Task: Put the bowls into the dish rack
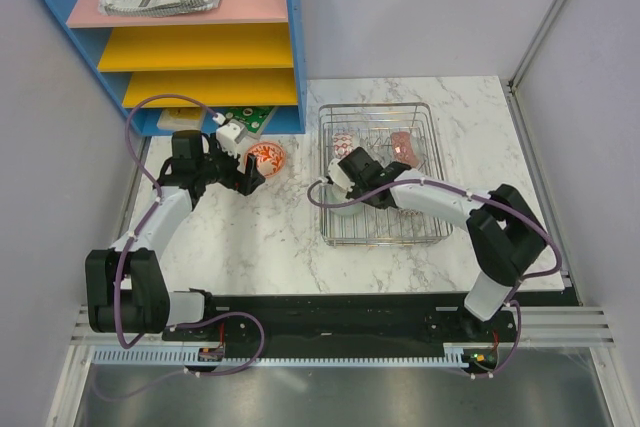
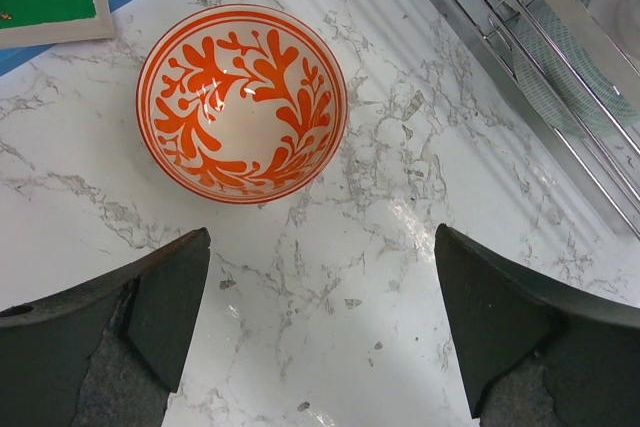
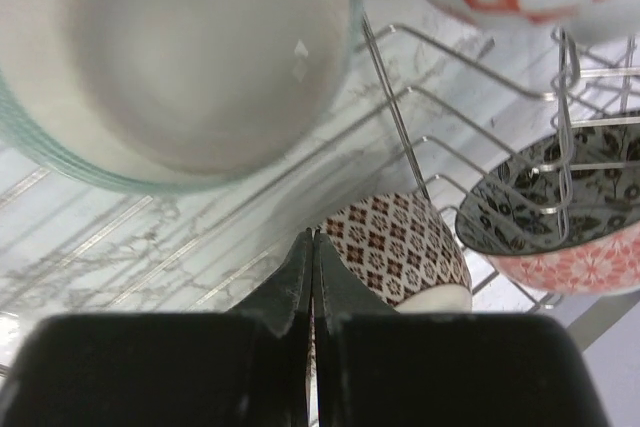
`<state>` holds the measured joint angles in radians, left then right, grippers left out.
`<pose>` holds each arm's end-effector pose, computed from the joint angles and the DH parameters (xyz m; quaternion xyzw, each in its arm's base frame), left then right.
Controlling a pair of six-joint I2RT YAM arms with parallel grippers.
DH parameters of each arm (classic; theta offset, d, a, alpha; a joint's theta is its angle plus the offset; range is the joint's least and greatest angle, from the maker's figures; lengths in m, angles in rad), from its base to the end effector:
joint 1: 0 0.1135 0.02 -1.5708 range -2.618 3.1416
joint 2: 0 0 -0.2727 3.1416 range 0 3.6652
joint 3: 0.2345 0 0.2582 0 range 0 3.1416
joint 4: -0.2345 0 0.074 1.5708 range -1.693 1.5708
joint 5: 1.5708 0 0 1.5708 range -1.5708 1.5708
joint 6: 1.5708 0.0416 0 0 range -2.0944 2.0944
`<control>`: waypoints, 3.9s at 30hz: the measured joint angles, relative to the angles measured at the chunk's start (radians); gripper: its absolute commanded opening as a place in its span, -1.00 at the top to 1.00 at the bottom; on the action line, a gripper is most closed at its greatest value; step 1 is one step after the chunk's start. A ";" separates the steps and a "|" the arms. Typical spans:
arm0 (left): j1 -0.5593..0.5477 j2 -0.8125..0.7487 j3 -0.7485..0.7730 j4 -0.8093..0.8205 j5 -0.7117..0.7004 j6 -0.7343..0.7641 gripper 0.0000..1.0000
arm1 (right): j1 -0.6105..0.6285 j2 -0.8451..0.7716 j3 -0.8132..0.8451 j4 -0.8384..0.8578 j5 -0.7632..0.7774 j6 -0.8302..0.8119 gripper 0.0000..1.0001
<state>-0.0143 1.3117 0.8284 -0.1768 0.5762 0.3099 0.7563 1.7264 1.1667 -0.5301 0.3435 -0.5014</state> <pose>0.2860 -0.0268 0.2468 0.2623 0.8296 -0.1903 0.4546 0.2710 0.2364 0.2001 -0.5300 0.7978 -0.1348 0.2539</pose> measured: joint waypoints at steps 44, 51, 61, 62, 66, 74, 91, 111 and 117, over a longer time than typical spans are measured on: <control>0.000 0.427 0.254 0.074 -0.124 0.010 -0.88 | -0.114 -0.295 0.269 -0.130 -0.555 0.275 -0.96; 0.000 0.493 0.289 0.067 -0.130 0.001 -0.42 | -0.072 -0.343 0.487 -0.064 -0.571 0.492 -0.96; -0.022 0.509 0.308 0.039 -0.150 -0.001 0.45 | 0.019 -0.373 0.523 -0.053 -0.509 0.637 -0.96; -0.025 0.509 0.309 0.037 -0.159 0.000 0.53 | 0.020 -0.373 0.523 -0.053 -0.503 0.641 -0.96; -0.033 0.510 0.317 0.032 -0.150 -0.003 0.96 | 0.023 -0.373 0.523 -0.053 -0.499 0.652 -0.96; -0.042 0.505 0.327 0.025 -0.136 -0.005 0.96 | 0.025 -0.373 0.523 -0.053 -0.476 0.639 -0.96; -0.044 0.303 0.198 -0.092 -0.084 0.033 0.96 | 0.027 -0.386 0.426 -0.033 -0.414 0.542 -0.96; -0.214 -0.145 0.208 -0.272 0.214 0.108 0.96 | -0.142 -0.394 0.092 0.193 -1.054 0.659 -0.96; -0.300 -0.129 0.264 -0.280 0.213 0.108 0.96 | -0.195 -0.388 0.029 0.385 -1.269 0.842 -0.96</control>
<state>-0.3145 1.1828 1.0924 -0.4572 0.7891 0.4183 0.5617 1.3384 1.1954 -0.1448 -0.9253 0.3405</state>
